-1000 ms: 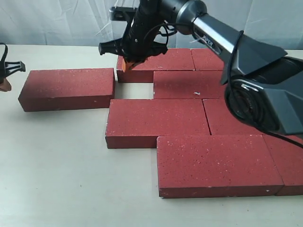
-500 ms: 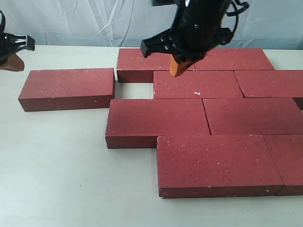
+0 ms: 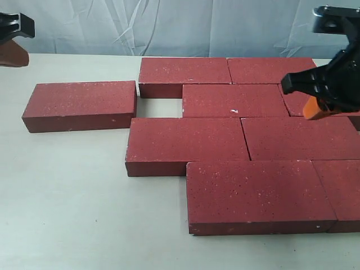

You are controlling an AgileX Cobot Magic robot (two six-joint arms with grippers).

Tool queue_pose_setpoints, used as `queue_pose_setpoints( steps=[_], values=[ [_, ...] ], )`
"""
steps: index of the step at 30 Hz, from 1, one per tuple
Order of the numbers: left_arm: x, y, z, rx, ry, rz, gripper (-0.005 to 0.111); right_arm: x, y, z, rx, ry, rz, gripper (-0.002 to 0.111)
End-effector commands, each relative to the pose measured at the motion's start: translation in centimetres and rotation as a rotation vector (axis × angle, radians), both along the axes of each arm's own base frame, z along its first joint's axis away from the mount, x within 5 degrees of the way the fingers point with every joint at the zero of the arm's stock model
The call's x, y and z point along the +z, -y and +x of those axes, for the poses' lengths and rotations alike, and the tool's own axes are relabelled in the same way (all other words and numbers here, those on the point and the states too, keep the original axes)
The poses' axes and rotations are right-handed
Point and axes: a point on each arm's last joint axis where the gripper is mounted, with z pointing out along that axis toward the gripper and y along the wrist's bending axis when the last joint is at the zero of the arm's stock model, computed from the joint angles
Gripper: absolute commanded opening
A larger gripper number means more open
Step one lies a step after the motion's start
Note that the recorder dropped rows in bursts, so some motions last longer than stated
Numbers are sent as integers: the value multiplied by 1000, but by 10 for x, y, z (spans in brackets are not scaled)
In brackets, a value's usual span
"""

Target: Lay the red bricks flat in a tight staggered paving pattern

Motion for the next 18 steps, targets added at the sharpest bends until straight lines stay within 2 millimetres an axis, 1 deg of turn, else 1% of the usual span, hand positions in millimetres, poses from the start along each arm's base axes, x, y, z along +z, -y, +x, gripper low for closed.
queue_pose_setpoints(
  steps=[1, 4, 11, 18],
  values=[
    [-6, 4, 11, 38, 21, 0, 0, -8, 14, 0, -47, 50, -6, -1],
    [-17, 8, 23, 43, 5, 18, 0, -11, 15, 2, -53, 90, -4, -1],
    [-52, 16, 57, 47, -53, 49, 0, -12, 17, 4, -43, 126, -38, -1],
    [-77, 23, 94, 27, -94, 105, 0, -10, 17, 7, -48, 157, -28, -1]
  ],
)
